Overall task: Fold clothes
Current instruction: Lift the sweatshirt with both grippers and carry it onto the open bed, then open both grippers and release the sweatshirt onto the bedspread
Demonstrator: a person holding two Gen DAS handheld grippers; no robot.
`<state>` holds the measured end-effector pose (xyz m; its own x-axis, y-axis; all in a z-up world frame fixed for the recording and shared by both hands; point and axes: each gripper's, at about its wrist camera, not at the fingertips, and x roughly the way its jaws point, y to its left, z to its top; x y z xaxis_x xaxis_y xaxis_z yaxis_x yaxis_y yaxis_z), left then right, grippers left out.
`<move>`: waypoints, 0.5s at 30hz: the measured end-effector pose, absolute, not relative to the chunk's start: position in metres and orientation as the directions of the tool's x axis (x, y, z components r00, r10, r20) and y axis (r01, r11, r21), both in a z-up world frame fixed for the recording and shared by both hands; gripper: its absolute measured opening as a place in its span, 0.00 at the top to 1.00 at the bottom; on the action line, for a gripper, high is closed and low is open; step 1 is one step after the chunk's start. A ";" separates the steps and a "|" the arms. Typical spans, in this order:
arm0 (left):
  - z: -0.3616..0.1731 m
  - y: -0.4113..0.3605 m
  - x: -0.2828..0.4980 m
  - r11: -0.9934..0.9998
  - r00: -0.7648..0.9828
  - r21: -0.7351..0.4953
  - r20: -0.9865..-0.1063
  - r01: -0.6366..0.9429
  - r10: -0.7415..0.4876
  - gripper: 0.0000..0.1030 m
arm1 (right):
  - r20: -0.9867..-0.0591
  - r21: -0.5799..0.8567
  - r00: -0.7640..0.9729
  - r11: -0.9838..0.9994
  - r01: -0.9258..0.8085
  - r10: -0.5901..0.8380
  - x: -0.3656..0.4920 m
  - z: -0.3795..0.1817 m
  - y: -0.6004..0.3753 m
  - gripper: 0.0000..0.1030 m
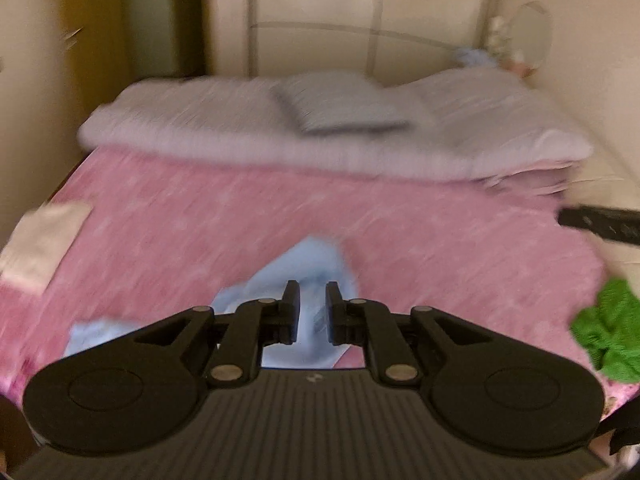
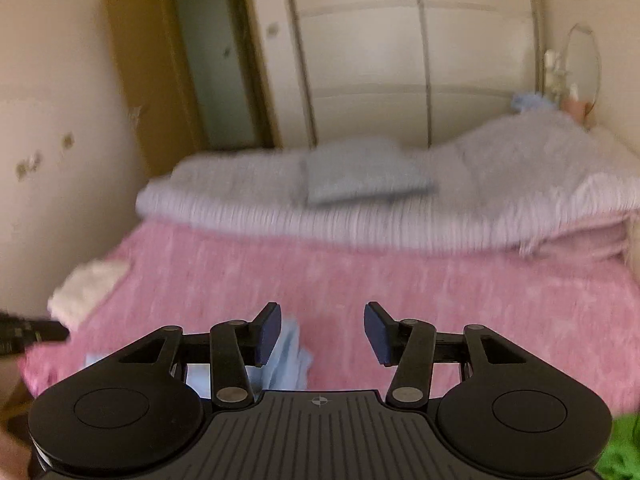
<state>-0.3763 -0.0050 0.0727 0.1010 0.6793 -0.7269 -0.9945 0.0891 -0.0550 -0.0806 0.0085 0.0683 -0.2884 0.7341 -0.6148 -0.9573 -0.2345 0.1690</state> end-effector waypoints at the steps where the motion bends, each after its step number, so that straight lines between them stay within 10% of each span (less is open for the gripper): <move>1: 0.068 -0.021 -0.391 0.057 0.081 -0.058 -0.740 -0.997 0.667 0.91 | -0.639 0.159 -0.299 -0.259 -0.953 0.708 -0.090 0.059 -0.003 0.51; 15: 0.018 -0.152 -0.402 -0.089 -0.056 0.009 -0.837 -0.996 0.544 0.90 | -0.796 0.175 -0.383 -0.428 -0.887 0.468 -0.144 -0.005 -0.121 0.51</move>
<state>-0.4017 -0.1524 0.0180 -0.0559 0.5440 -0.8372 -0.9960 -0.0888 0.0088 -0.1440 -0.1211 -0.0045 -0.3829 0.4682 -0.7964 -0.8867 -0.4280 0.1747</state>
